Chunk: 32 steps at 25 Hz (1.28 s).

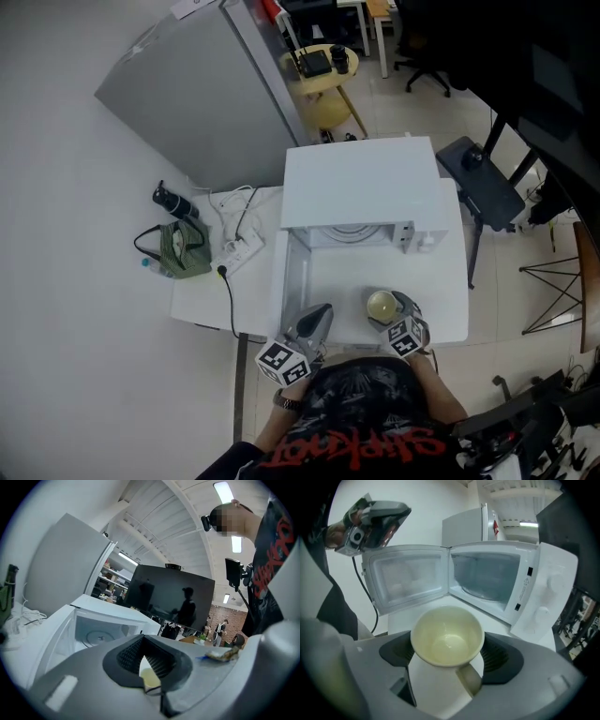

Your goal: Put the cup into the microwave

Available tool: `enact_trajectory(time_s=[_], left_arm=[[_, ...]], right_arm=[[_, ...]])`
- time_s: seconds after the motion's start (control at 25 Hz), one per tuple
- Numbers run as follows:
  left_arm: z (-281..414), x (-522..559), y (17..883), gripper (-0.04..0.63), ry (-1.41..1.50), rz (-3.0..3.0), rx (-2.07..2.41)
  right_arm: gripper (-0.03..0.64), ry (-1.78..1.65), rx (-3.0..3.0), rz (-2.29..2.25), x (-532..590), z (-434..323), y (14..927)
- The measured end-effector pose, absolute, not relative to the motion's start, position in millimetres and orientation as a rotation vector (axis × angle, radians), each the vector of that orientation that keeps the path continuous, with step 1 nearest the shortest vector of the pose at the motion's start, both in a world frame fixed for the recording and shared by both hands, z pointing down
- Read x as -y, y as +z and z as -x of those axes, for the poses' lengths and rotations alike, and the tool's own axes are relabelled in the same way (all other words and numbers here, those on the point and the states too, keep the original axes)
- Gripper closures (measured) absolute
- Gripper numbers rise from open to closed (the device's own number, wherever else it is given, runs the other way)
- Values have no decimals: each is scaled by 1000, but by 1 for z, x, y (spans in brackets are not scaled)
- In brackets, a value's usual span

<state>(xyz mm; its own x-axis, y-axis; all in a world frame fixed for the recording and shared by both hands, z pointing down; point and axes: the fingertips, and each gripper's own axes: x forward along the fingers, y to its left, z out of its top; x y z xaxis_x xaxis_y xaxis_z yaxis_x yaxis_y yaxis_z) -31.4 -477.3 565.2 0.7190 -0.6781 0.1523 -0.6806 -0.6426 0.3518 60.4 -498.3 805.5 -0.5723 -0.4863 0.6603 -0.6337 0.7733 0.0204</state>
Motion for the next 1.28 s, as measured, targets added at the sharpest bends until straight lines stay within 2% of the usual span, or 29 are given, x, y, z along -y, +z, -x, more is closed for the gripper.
enact_trajectory(time_s=[0.44, 0.72, 1.28], left_arm=[[74, 477, 572, 595, -25, -2469, 1192], [93, 475, 580, 595, 26, -2415, 1278], [115, 462, 582, 595, 47, -2337, 1434]], right_arm=[[190, 261, 2469, -999, 614, -8, 729], [189, 407, 2468, -1198, 689, 4, 745], [187, 384, 2306, -1370, 777, 13, 785]])
